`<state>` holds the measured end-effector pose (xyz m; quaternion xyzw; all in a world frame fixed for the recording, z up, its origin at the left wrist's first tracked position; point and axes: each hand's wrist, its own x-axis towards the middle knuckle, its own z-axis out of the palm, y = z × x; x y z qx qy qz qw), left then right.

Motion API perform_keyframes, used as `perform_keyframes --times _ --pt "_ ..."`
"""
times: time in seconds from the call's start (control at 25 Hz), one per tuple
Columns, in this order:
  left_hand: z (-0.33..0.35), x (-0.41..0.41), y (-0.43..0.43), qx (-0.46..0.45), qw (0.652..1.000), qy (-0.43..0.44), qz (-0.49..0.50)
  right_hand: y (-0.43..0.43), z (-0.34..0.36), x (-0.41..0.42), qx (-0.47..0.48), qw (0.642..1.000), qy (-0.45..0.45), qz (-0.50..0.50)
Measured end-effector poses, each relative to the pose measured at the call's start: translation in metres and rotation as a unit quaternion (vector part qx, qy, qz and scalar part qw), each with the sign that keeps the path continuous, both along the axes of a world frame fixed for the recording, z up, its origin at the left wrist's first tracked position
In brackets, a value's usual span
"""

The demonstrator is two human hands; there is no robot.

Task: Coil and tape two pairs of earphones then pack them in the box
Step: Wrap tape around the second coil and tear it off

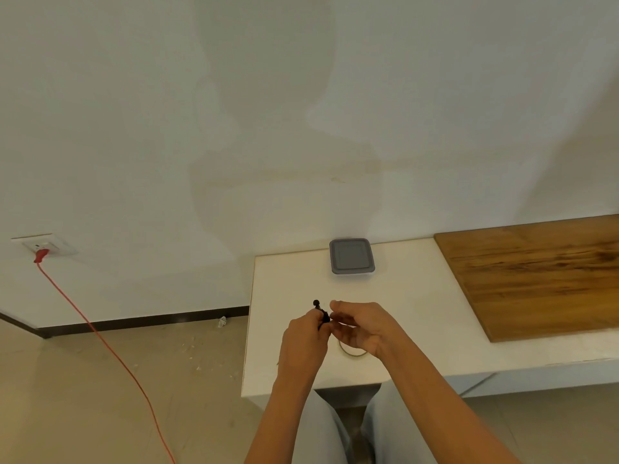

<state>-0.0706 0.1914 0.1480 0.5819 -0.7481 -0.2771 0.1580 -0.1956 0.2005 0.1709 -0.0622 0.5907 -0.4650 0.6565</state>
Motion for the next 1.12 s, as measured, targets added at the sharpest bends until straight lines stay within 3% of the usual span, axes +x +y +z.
perform_keyframes --times 0.56,0.72,0.96,1.12 --pt "-0.001 -0.006 0.003 -0.02 0.993 -0.105 -0.046 -0.002 -0.01 0.011 0.024 0.994 0.099 0.033" --pt "-0.002 -0.007 0.003 -0.001 0.994 -0.097 -0.039 -0.005 -0.011 0.012 0.033 0.988 0.141 0.049" --pt "-0.007 -0.008 0.009 0.038 0.998 -0.049 -0.018 -0.006 -0.013 0.013 0.027 0.94 0.3 0.158" --pt "-0.007 -0.006 0.01 0.046 0.998 -0.021 -0.027 -0.01 -0.011 0.009 0.039 0.911 0.348 0.218"
